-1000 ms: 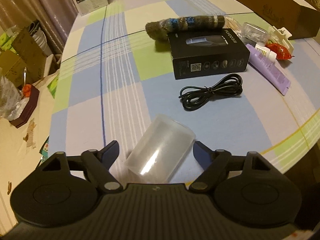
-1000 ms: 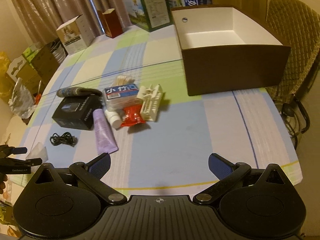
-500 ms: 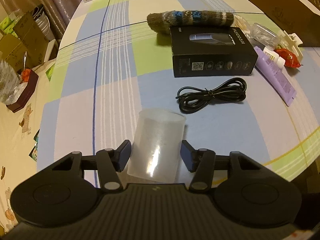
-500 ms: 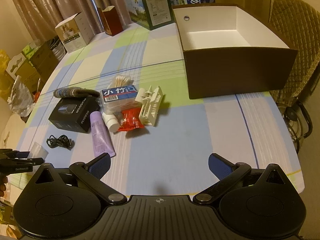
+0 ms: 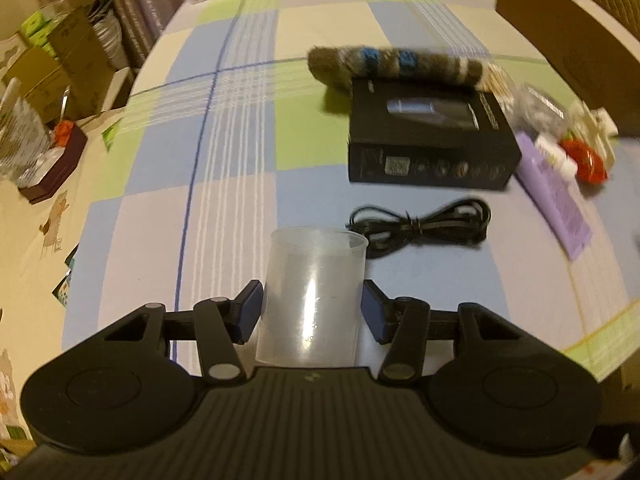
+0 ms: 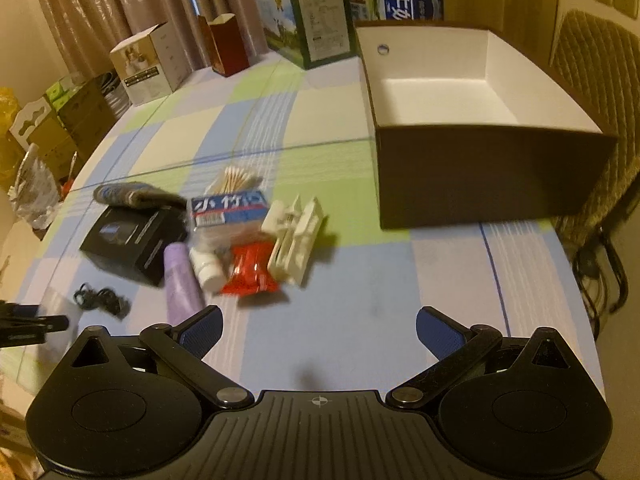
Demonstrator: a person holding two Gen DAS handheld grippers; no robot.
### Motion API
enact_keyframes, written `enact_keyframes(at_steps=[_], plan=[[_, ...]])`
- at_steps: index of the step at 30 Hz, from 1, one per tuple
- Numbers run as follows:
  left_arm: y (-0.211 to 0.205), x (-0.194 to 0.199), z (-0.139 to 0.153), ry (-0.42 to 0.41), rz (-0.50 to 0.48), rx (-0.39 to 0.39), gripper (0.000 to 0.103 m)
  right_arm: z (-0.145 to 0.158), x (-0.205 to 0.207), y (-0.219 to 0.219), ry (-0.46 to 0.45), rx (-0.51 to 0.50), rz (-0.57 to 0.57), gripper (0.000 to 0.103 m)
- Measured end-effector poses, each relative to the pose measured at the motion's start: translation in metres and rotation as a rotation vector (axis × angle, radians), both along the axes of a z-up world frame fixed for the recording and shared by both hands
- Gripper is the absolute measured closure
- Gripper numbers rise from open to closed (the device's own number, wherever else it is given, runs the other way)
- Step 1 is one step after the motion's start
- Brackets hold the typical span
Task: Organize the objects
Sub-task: 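Grasp the white plastic clip with the right tool while the left tool holds the cup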
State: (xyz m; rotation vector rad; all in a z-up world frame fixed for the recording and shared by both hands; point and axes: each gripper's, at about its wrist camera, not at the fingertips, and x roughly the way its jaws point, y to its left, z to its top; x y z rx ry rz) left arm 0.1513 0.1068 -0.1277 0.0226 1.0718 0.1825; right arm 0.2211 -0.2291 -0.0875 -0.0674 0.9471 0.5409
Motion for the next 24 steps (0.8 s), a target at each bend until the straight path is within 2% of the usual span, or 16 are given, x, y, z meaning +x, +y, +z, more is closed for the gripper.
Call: enact_keyframes(at_steps=[6, 16, 21, 24], plan=[[0.002, 0.009, 0.017, -0.036, 0.063, -0.004, 0.055, -0.014, 0.026, 0.027, -0.024, 0.003, 0.046, 0.040], [0.009, 0.025, 0.031, -0.066, 0.154, -0.007, 0.055, -0.035, 0.069, 0.064, -0.007, -0.014, 0.050, 0.047], [0.007, 0.034, 0.032, -0.062, 0.167, -0.006, 0.055, -0.047, 0.085, 0.073, 0.033, -0.028, 0.037, 0.059], [0.004, 0.038, 0.032, -0.060, 0.166, -0.005, 0.054, -0.050, 0.089, 0.072, 0.044, -0.022, 0.041, 0.062]])
